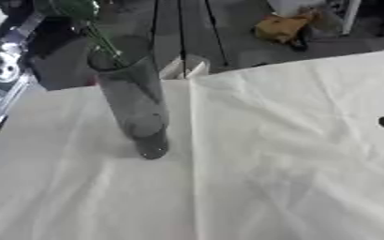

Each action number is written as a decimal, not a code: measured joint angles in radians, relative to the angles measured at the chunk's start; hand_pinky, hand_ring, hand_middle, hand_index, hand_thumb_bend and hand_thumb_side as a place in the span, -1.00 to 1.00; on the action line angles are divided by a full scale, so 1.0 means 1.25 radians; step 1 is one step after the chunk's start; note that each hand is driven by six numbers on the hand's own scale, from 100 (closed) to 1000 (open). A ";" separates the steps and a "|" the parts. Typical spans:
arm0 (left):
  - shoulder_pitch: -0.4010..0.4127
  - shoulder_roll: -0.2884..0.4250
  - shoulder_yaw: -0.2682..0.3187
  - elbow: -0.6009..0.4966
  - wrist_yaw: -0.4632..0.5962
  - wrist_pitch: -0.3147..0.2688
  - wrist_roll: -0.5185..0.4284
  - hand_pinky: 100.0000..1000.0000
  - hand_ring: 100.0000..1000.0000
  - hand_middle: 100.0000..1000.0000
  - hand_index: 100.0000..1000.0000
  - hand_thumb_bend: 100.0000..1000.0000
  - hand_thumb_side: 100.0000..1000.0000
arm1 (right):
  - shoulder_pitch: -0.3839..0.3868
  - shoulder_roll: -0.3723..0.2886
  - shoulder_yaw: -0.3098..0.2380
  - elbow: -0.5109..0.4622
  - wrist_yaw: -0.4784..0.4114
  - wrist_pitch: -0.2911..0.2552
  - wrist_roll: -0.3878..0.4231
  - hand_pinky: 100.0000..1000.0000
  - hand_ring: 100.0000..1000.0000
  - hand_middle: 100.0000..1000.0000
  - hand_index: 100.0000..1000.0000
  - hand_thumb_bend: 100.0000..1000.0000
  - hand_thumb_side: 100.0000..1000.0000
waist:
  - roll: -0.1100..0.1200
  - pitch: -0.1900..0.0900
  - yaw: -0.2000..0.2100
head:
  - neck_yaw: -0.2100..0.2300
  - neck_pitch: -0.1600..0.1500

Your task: Arrange flowers into the vase.

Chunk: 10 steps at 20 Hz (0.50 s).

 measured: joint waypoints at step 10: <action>0.002 0.007 0.000 0.007 -0.010 -0.019 -0.048 0.19 0.49 0.44 0.75 -1.00 0.94 | 0.004 0.000 0.000 0.000 0.000 0.002 0.001 0.88 0.59 -0.30 0.44 -1.00 0.71 | 0.001 -0.008 0.000 | 0.000 0.000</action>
